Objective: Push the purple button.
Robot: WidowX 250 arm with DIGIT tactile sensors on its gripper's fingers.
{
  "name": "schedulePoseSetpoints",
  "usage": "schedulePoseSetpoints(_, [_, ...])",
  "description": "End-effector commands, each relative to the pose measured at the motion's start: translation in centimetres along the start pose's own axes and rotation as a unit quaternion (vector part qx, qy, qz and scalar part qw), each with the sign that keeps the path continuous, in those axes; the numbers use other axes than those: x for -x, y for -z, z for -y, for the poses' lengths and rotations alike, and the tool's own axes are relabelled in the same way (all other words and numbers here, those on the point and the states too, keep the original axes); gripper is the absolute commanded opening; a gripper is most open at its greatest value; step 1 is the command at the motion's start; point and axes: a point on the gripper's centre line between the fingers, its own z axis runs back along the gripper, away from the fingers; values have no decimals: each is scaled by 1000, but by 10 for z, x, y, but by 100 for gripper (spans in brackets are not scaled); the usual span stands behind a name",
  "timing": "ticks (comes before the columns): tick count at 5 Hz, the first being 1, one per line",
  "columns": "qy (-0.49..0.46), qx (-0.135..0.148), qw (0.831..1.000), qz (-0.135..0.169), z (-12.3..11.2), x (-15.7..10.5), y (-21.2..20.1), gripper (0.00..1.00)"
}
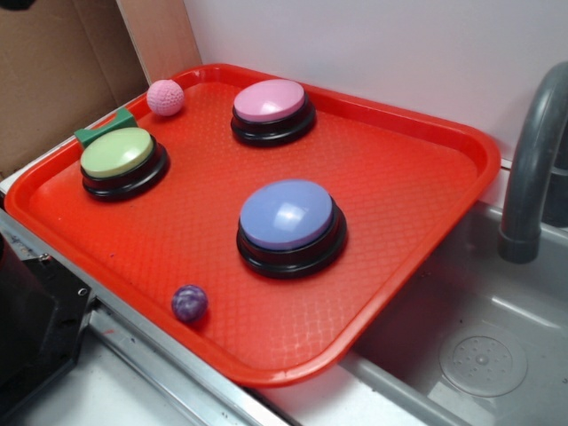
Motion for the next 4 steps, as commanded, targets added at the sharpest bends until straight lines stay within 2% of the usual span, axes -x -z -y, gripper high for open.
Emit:
schedulePoseSetpoints(1, [0, 0, 1000, 0, 0, 0, 0, 100])
schedulePoseSetpoints(2, [127, -15, 992, 0, 7, -46, 50, 100])
schedulePoseSetpoints(3, [248, -20, 968, -36, 21, -86, 90, 100])
schedulePoseSetpoints(4, [302, -29, 952, -37, 52, -132, 110, 100])
